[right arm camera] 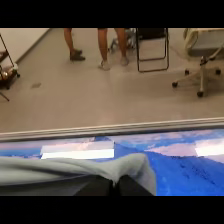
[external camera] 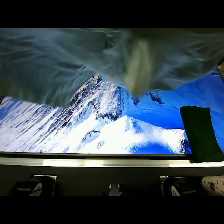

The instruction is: Fold the shirts.

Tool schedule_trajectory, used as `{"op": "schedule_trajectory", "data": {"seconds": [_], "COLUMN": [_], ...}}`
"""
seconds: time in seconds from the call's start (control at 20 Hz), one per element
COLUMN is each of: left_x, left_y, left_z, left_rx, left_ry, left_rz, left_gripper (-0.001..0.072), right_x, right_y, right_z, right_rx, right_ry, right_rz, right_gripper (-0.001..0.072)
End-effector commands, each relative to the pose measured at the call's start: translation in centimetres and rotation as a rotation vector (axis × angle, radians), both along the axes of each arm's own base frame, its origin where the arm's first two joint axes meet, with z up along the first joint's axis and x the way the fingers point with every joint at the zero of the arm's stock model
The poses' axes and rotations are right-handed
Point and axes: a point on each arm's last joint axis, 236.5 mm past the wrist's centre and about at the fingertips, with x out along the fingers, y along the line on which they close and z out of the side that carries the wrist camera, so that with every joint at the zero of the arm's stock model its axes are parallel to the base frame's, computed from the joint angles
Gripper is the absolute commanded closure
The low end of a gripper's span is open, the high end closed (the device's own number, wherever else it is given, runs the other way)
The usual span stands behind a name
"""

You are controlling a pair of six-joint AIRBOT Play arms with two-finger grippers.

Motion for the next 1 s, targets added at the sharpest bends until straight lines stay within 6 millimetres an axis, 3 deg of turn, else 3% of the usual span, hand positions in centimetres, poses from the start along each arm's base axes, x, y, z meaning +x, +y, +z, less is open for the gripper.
{"op": "schedule_trajectory", "data": {"seconds": [0.0,0.1,0.2,0.25,0.35,0.45,0.6,0.65,0.75,0.8,0.85,0.9,0.95], "left_x": [-3.5,-0.9,3.5,5.8,10.8,15.0,19.7,20.6,20.3,20.0,19.7,19.4,18.8], "left_y": [1.2,1.8,2.5,3.0,3.4,3.0,2.4,1.8,0.0,-1.1,-2.0,-1.9,-1.1], "left_z": [2.6,0.1,-6.1,-9.6,-17.1,-24.5,-37.0,-41.1,-47.6,-49.7,-50.9,-51.2,-51.0], "left_rx": [-0.004,0.033,0.088,0.114,0.148,0.152,0.149,0.132,0.037,-0.025,-0.065,-0.071,-0.044], "left_ry": [-0.093,0.010,0.245,0.364,0.577,0.757,1.039,1.129,1.313,1.378,1.420,1.446,1.469], "left_rz": [0.050,0.081,0.114,0.130,0.139,0.114,0.077,0.056,0.008,-0.022,-0.052,-0.056,-0.065], "left_gripper": [0.0690,0.0690,0.0689,0.0689,0.0689,0.0689,0.0688,0.0688,0.0686,0.0647,0.0471,0.0171,0.0019], "right_x": [-2.8,-1.5,1.4,3.4,8.6,14.6,23.1,24.5,24.9,24.9,25.0,25.0,24.8], "right_y": [-1.9,-2.6,-2.4,-2.2,-2.0,-1.1,1.7,3.1,5.7,7.0,8.2,8.2,7.4], "right_z": [1.1,-0.5,-3.6,-6.3,-12.7,-20.2,-31.4,-35.2,-41.0,-42.6,-43.1,-42.9,-42.1], "right_rx": [0.006,-0.016,-0.001,-0.014,-0.052,-0.081,-0.008,0.060,0.236,0.296,0.351,0.351,0.320], "right_ry": [-0.020,0.043,0.166,0.265,0.460,0.637,0.779,0.842,0.986,1.028,1.047,1.044,1.039], "right_rz": [-0.069,-0.101,-0.113,-0.117,-0.130,-0.122,-0.077,-0.064,-0.065,-0.042,-0.015,-0.003,0.011], "right_gripper": [0.0689,0.0689,0.0688,0.0688,0.0688,0.0688,0.0686,0.0686,0.0684,0.0665,0.0492,0.0250,0.0148]}}
